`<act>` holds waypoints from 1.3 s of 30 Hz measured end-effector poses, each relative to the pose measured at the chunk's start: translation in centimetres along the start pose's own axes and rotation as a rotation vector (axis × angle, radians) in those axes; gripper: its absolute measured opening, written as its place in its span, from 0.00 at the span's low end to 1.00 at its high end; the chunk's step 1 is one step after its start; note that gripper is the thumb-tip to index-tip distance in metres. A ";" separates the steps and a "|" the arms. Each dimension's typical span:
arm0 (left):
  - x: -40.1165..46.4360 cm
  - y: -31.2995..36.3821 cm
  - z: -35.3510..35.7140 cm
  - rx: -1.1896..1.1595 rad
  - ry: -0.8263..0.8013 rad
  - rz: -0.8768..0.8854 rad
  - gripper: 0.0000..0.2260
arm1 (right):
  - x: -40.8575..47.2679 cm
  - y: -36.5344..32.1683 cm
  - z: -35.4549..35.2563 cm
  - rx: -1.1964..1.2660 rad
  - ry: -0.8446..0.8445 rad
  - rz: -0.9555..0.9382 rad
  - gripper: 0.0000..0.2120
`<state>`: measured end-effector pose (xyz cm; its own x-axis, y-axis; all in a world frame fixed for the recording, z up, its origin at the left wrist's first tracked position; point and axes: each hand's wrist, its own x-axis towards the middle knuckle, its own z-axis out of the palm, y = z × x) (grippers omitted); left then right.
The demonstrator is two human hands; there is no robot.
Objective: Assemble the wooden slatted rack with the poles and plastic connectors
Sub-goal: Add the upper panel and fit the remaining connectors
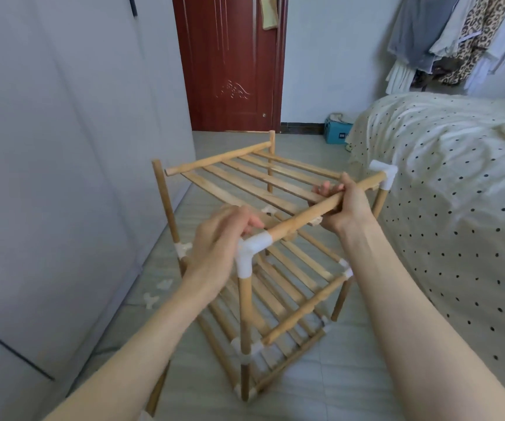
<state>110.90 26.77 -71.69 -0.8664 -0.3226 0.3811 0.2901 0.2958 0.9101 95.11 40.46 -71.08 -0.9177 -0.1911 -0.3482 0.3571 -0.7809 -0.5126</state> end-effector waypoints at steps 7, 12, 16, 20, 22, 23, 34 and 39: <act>0.8 0.3 2.7 -0.486 0.346 -0.352 0.12 | -0.2 1.8 -0.2 0.093 -0.069 -0.144 0.20; 0.5 0.3 3.2 -0.462 0.420 -0.346 0.12 | 0.0 2.4 -0.1 0.190 -0.062 -0.200 0.19; 0.6 0.1 3.4 -0.495 0.538 -0.336 0.13 | -0.1 2.7 -0.3 0.159 -0.060 -0.222 0.18; 0.7 -0.2 3.4 -0.519 0.588 -0.356 0.13 | -0.2 2.9 -0.2 0.151 -0.074 -0.242 0.17; 0.9 -0.2 3.5 -0.508 0.581 -0.388 0.12 | -0.1 3.0 -0.2 0.144 -0.095 -0.237 0.17; 1.0 -0.2 3.6 -0.511 0.584 -0.413 0.12 | -0.1 3.0 -0.3 0.143 -0.104 -0.233 0.17; 1.6 -0.6 3.2 -0.433 0.646 -0.446 0.12 | -0.5 3.4 -0.3 0.151 -0.081 -0.273 0.16; 1.7 -0.9 2.3 -0.129 0.263 -0.126 0.12 | -0.3 2.2 -1.0 0.069 -0.111 -0.227 0.17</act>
<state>108.24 28.07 -72.23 -0.7690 -0.5757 0.2778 0.2509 0.1277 0.9595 96.39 39.36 -72.89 -0.9878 -0.0678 -0.1400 0.1308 -0.8491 -0.5118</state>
